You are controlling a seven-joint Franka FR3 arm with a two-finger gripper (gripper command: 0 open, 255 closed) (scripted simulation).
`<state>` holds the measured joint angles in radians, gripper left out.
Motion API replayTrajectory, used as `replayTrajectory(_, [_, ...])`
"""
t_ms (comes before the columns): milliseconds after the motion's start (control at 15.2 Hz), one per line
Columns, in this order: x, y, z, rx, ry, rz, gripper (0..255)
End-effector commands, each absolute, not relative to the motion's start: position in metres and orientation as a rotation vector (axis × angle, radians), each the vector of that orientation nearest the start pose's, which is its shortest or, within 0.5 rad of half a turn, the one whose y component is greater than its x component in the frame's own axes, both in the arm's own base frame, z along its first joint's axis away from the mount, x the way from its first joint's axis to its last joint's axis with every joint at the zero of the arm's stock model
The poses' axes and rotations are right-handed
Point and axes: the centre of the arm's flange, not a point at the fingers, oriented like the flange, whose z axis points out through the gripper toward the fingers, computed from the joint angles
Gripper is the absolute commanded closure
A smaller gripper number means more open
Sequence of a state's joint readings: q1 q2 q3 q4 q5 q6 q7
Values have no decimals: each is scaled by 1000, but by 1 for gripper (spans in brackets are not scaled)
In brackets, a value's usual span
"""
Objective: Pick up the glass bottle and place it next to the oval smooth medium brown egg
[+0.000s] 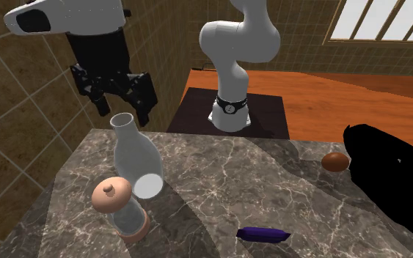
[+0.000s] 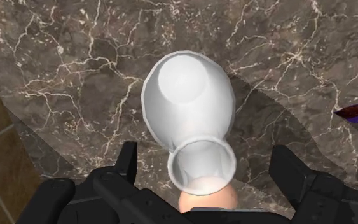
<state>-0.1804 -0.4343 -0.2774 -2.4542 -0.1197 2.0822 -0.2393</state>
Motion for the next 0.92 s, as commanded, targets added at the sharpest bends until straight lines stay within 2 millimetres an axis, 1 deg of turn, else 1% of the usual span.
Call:
replayTrajectory(0, [374, -196, 442, -3141, 222, -82, 0])
replayTrajectory(264, [375, -196, 423, -3141, 222, -82, 0])
replayTrajectory(726, [375, -196, 423, -3141, 222, -81, 0])
replayTrajectory(792, [375, -196, 423, -3141, 222, -81, 255])
replayTrajectory(858, [375, -196, 423, -3141, 222, -81, 255])
